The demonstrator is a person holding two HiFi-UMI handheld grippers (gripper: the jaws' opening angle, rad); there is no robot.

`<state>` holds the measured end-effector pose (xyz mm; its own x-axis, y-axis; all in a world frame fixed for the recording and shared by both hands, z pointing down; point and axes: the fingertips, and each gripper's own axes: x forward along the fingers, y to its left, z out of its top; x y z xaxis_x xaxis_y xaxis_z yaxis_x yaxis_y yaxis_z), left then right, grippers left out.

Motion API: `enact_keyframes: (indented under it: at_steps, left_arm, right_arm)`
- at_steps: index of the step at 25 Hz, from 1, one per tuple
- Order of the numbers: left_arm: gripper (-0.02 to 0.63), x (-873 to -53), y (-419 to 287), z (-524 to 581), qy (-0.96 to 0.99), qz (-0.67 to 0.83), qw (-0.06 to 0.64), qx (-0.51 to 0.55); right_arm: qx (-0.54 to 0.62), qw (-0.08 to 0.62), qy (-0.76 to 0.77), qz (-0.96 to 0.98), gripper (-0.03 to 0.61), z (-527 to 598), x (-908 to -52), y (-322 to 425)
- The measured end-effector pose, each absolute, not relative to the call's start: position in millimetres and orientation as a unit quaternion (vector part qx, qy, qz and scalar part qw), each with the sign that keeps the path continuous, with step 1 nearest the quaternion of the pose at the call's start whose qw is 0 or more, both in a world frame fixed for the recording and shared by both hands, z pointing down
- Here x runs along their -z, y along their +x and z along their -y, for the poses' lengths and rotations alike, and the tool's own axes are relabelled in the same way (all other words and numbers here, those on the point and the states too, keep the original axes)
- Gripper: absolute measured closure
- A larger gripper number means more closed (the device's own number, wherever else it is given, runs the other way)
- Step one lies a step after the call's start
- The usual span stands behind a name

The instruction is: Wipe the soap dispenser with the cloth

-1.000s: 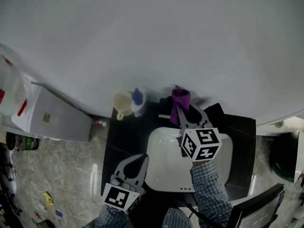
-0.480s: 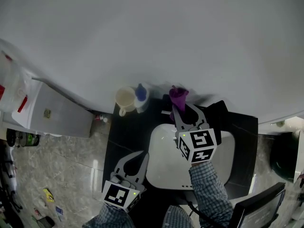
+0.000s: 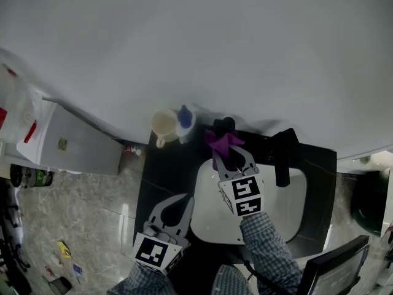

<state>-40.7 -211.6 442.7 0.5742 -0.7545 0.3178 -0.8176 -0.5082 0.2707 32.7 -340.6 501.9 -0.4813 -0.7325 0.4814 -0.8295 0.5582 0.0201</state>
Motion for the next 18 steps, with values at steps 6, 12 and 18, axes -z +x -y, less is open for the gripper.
enact_keyframes:
  at_steps: [6,12,18]
  left_arm:
    - [0.603,-444,-45,210,0.863,0.459,0.196,-0.073]
    - [0.603,-443,-50,211,0.861,0.465,0.195,-0.071]
    - [0.603,-445,-56,210,0.854,0.473,0.203,-0.079]
  right_arm:
    - [-0.133,0.252,0.421,0.861,0.491,327,-535,12]
    - [-0.119,0.289,0.364,0.877,0.491,312,-548,-17]
    - [-0.069,0.327,0.348,0.876,0.491,327,-543,-25]
